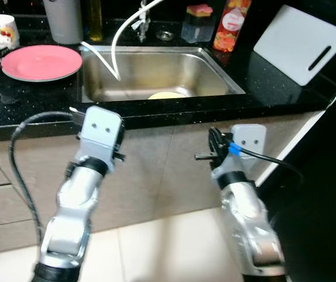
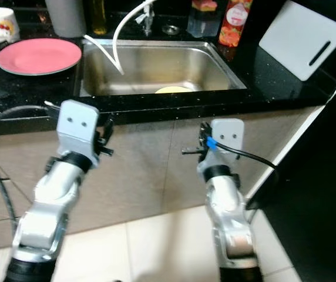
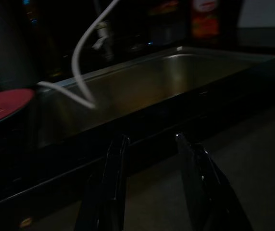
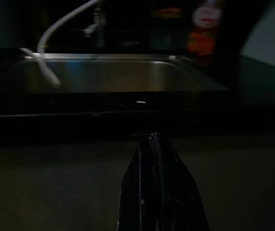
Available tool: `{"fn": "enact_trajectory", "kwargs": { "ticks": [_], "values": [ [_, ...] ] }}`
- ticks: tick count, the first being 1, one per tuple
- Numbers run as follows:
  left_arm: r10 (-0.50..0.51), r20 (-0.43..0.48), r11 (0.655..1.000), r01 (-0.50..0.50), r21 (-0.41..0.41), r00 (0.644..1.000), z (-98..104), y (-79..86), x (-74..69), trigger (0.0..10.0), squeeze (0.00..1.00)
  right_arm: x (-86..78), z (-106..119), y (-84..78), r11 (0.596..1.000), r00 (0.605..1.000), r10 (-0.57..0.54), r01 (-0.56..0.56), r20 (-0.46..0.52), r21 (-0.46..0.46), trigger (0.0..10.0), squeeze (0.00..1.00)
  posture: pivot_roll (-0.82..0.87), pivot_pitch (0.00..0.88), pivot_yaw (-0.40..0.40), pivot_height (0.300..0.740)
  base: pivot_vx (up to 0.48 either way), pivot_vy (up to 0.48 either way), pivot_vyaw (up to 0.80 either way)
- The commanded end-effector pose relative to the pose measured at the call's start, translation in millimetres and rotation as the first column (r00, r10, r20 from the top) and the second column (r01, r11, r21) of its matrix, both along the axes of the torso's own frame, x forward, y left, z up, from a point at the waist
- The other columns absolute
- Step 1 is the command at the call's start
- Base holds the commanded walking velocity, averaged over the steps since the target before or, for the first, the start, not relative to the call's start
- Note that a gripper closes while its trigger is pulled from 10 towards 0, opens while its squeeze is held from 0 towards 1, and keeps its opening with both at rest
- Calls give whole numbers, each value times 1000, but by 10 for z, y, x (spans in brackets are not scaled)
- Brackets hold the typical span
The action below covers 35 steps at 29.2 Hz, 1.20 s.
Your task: Kitchen organization
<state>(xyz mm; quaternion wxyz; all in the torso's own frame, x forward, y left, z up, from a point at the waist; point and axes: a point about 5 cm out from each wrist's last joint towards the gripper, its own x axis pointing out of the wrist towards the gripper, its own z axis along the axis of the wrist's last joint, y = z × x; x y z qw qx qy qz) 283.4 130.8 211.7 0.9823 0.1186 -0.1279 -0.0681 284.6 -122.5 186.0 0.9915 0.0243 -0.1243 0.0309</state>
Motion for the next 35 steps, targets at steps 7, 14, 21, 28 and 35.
{"fn": "enact_trajectory", "kwargs": {
  "ticks": [7,14,21,28,35],
  "values": [
    [-7,-11,1000,7,-7,1000,-11,-16,-7,10000,0,-12,-15,1,1000,1000,-4,4,-11,3,10000,0,170,50,-104,740,0,0,0],
    [-6,-13,1000,6,4,1000,-7,-16,-3,10000,0,-7,-11,6,1000,1000,-3,3,-8,2,10000,0,174,46,-102,740,0,0,0],
    [8,-8,1000,-8,14,1000,-1,5,9,10000,0,11,9,20,1000,1000,1,-1,0,-6,10000,0,177,41,-104,740,0,0,0],
    [5,-7,1000,-5,13,1000,-4,-2,7,10000,0,17,15,13,1000,1000,2,-2,1,-7,10000,0,177,38,-106,740,0,0,268],
    [-2,-9,1000,2,14,1000,-9,-13,6,10000,0,25,10,-5,1000,1000,-6,6,-5,-13,10000,0,177,33,-105,740,0,0,775]
  ]
}}
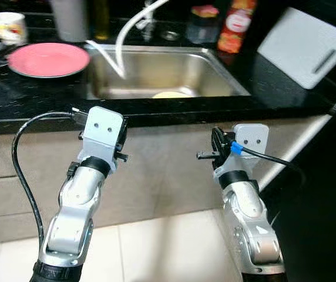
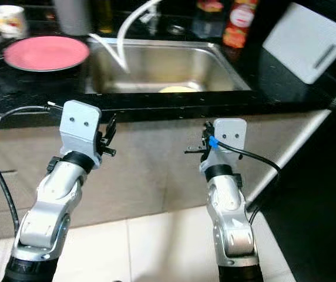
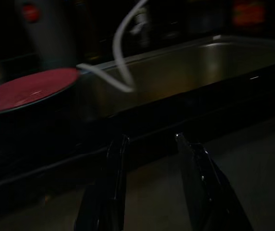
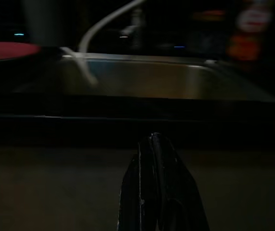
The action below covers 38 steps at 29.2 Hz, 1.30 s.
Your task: Kitchen organization
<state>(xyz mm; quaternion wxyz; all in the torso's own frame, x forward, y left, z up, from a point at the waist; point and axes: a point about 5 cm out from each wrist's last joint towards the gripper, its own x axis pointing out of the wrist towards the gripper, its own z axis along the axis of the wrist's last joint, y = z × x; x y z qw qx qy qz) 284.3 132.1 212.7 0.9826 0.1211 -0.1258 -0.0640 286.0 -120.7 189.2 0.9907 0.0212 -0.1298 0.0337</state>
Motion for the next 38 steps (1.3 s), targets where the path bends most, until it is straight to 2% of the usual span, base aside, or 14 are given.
{"fn": "enact_trajectory", "kwargs": {
  "ticks": [1,23,38],
  "values": [
    [-12,-6,1000,12,10,1000,-19,-26,-3,10000,0,12,-23,-23,1000,1000,-11,11,-17,-7,10000,0,177,33,-105,740,0,0,800],
    [-21,-12,1000,21,12,1000,-14,-36,-4,10000,0,-2,-37,-31,1000,999,-21,21,-25,2,10000,0,175,45,-99,740,0,0,800],
    [-21,-22,1000,22,9,1000,-21,-43,0,10000,0,3,-58,-59,998,998,-40,41,-45,37,10000,0,172,49,-99,740,0,0,0]
  ]
}}
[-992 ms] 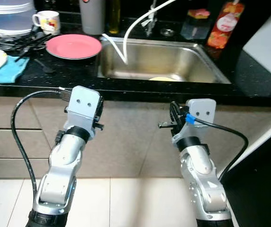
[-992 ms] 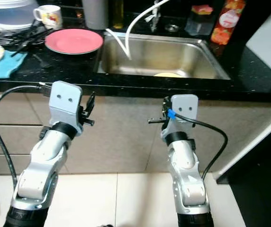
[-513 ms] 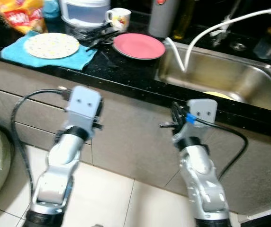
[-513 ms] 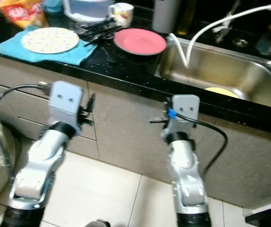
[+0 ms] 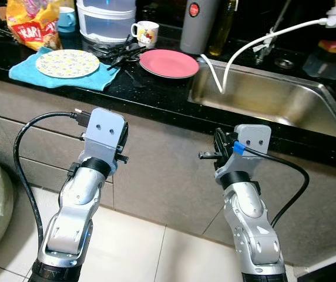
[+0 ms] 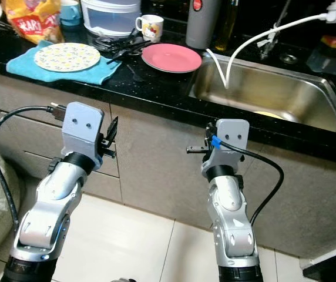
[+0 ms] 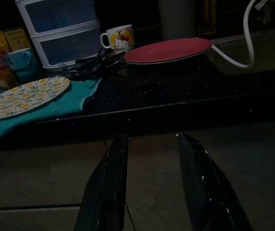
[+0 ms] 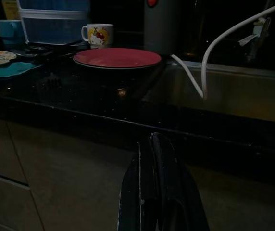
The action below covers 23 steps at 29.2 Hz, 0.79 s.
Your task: Kitchen organization
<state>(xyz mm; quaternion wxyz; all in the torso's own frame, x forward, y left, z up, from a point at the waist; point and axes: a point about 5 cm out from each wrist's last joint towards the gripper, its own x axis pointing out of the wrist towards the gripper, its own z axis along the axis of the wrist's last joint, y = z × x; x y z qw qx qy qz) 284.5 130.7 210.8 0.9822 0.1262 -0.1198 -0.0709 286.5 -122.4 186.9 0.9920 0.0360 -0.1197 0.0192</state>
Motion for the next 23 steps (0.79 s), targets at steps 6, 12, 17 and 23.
{"fn": "enact_trajectory", "kwargs": {
  "ticks": [6,12,17,23],
  "values": [
    [-10,-11,1000,10,-6,1000,-6,-33,-4,10000,0,-3,-50,-45,1000,999,-13,14,-37,17,10000,0,170,50,-101,740,0,0,-601],
    [-10,-11,1000,10,-8,1000,-8,-35,-6,10000,0,-4,-46,-50,1000,999,-14,15,-35,18,10000,0,169,52,-102,740,0,0,-800],
    [-10,-12,1000,10,-9,1000,-10,-35,-8,10000,0,-9,-32,-45,1000,1000,-12,12,-24,7,10000,0,169,52,-102,740,0,0,-111],
    [-9,-12,1000,9,-9,1000,-12,-35,-7,10000,0,-9,-27,-39,1000,1000,-8,8,-21,6,10000,0,169,51,-102,740,0,0,0]
  ]
}}
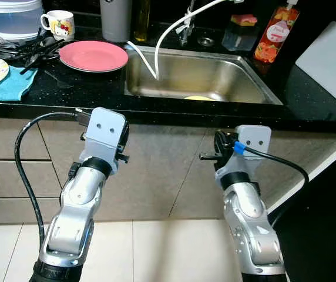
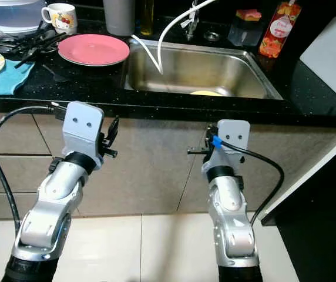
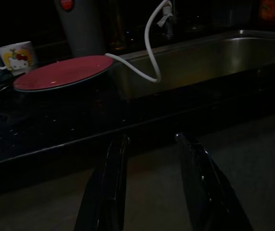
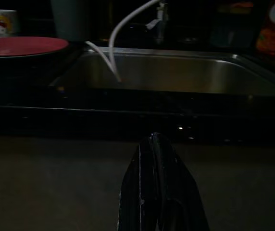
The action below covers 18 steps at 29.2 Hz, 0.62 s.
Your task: Kitchen organization
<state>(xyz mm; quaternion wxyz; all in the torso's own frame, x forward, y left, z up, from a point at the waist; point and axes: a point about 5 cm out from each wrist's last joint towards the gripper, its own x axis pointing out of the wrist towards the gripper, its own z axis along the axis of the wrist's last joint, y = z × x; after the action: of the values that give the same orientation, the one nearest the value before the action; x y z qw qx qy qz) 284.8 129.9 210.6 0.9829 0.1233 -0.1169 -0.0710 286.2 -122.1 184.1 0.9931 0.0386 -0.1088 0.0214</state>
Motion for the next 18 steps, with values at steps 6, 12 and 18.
{"fn": "enact_trajectory", "kwargs": {
  "ticks": [6,12,18],
  "values": [
    [-4,0,1000,4,-7,1000,13,-24,0,10000,0,-4,23,-30,1000,1000,-10,10,9,-1,10000,0,170,49,-103,740,0,0,0],
    [4,10,1000,-4,-10,1000,38,-13,11,10000,0,3,84,-28,1000,999,-11,12,37,-6,10000,0,171,46,-102,740,0,0,0],
    [13,110,999,-17,36,994,191,8,19,10000,0,-12,240,-28,999,992,-20,25,122,-37,10000,0,173,43,-105,740,0,0,0]
  ]
}}
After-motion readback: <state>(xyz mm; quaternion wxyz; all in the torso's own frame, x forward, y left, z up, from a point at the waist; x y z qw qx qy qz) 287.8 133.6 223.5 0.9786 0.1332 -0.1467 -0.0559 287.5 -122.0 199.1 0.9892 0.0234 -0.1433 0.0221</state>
